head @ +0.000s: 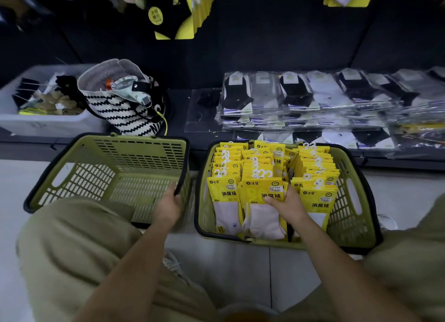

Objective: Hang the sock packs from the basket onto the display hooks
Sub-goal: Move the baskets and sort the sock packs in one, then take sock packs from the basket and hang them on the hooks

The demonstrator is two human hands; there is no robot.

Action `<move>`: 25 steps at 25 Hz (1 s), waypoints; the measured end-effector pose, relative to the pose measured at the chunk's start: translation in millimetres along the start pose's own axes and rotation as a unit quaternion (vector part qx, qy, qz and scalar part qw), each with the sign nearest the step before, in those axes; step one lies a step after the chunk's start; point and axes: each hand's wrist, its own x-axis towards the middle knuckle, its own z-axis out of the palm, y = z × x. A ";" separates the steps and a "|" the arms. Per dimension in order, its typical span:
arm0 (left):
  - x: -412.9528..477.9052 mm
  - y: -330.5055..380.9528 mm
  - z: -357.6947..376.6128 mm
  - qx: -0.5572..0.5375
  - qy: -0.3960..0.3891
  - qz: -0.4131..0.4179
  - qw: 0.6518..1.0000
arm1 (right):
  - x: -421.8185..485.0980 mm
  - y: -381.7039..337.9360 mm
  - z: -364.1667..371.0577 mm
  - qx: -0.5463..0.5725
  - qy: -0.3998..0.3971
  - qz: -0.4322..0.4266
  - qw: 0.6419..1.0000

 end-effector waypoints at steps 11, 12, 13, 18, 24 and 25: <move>-23.2 106.3 21.0 -0.051 -0.144 0.185 0.971 | -4.4 -41.9 -16.5 0.101 -0.048 -0.003 0.994; -27.7 117.0 29.7 -0.099 -0.191 0.157 0.964 | -4.1 -48.5 -23.3 0.103 -0.060 -0.012 0.993; -30.4 126.7 36.8 -0.144 -0.223 0.134 0.955 | -2.8 -54.5 -31.0 0.107 -0.069 -0.018 0.992; -29.3 170.3 47.1 -0.337 -0.202 0.129 0.910 | 16.2 -81.3 -63.1 0.172 -0.064 -0.034 0.982; -2.5 215.4 35.9 -0.489 -0.197 0.095 0.845 | 63.4 -122.2 -59.8 0.180 0.032 -0.062 0.981; 3.7 223.3 32.4 -0.503 -0.198 0.099 0.835 | 71.1 -130.8 -62.5 0.170 0.040 -0.067 0.982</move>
